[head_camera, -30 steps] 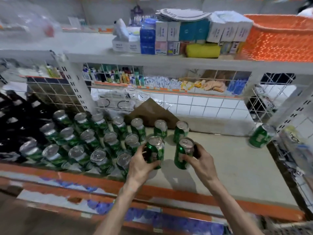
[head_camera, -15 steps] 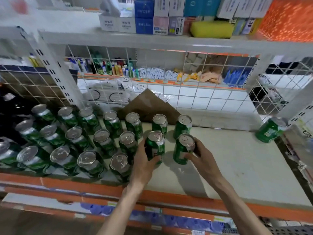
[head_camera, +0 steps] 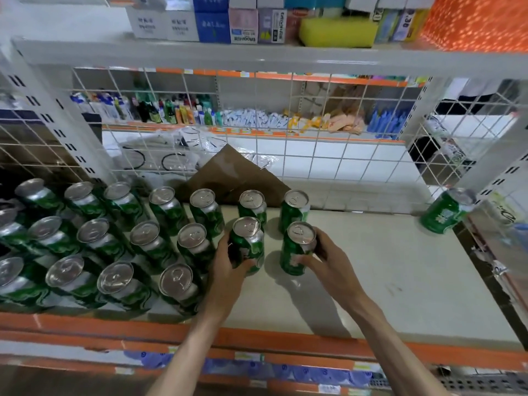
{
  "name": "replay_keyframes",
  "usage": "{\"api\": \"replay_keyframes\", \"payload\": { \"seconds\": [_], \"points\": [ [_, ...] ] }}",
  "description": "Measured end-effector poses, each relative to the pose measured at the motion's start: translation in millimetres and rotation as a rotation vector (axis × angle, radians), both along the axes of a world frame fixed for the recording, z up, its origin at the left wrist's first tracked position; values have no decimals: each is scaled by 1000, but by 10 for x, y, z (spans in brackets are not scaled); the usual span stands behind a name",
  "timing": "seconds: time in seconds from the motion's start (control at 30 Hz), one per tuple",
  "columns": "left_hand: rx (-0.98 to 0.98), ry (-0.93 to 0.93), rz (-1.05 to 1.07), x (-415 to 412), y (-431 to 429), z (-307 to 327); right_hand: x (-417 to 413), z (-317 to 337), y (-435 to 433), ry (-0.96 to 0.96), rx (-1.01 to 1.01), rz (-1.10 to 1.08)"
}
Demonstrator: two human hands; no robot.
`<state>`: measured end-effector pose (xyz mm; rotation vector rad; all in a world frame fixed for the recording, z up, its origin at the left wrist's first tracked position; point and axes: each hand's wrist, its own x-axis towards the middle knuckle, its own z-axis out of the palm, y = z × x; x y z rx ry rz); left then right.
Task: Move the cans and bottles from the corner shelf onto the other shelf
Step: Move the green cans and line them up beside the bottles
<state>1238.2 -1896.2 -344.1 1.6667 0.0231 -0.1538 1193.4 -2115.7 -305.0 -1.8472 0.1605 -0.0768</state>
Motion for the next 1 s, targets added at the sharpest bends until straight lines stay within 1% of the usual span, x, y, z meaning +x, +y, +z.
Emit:
{"api": "replay_keyframes", "payload": {
  "seconds": [0.13, 0.63, 0.83, 1.0],
  "points": [
    [-31, 9, -6, 18, -21, -51, -6, -32, 10, -4, -29, 13],
    [37, 41, -44, -31, 72, -121, -14, -78, 19, 1, -57, -13],
    [89, 5, -69, -43, 106, -171, -29, -98, 71, -6, -72, -13],
    [111, -33, -45, -103, 72, -142, -28, -105, 37, 10, -65, 22]
  ]
}}
